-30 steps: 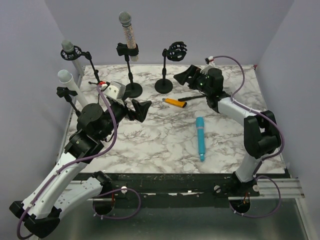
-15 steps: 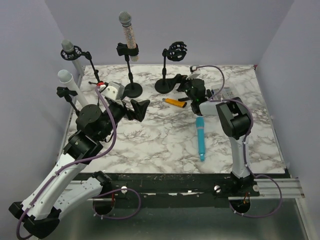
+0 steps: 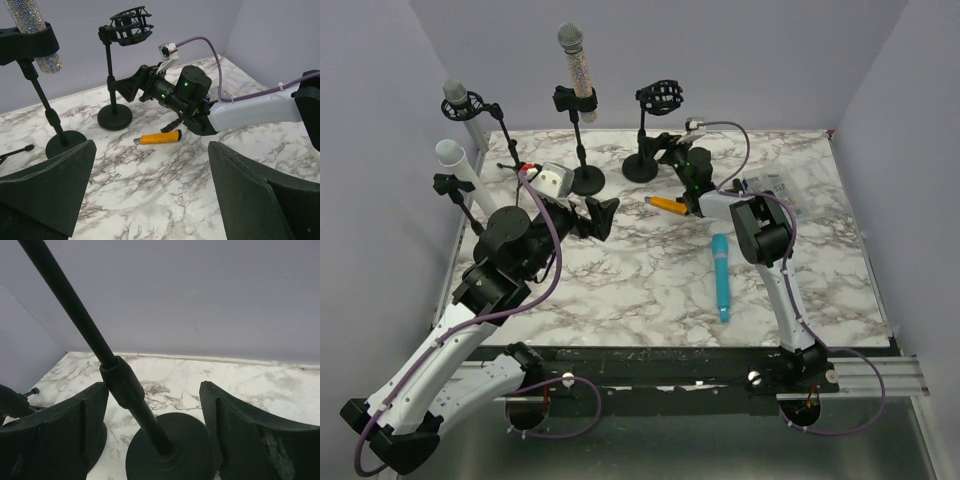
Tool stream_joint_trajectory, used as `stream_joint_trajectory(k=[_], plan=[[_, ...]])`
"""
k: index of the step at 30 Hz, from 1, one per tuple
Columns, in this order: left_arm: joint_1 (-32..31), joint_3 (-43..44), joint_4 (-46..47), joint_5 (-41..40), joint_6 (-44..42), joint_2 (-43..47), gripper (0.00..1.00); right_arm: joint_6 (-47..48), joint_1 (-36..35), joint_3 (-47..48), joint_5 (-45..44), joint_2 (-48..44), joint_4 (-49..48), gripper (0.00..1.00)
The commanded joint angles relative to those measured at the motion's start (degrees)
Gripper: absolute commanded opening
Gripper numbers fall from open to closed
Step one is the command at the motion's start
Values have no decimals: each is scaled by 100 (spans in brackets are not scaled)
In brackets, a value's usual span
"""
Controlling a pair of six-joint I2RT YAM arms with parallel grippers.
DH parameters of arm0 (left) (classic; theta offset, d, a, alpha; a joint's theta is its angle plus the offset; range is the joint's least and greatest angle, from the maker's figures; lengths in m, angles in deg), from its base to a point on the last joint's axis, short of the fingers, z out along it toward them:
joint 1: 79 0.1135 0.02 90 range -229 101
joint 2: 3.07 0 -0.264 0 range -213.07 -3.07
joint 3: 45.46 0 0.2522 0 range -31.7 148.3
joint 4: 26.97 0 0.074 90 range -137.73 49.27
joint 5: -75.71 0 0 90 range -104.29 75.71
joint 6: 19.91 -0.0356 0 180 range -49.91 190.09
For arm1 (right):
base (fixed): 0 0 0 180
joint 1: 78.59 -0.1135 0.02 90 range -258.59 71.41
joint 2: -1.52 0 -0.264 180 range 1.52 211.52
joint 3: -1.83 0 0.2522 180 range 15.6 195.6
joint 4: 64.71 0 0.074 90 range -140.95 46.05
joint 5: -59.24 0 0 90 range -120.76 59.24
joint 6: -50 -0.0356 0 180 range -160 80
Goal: Remove the microphone from the stand
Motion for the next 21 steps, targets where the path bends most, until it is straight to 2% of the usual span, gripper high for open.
stream_joint_trajectory(k=[1,7,11,16,21], plan=[[-28,8,83,-171,-93,-82,99,279,-152,621,48,397,182,77],[-28,-8,91,-232,-117,-93,99,493,-254,1013,59,642,342,76],[-30,-17,104,-235,-119,-101,99,539,-290,1483,165,880,586,71],[-32,-17,100,-279,-137,-117,98,532,-321,2014,252,1149,881,56],[-32,-37,121,-324,-143,-93,99,613,-395,1923,607,1057,942,35]])
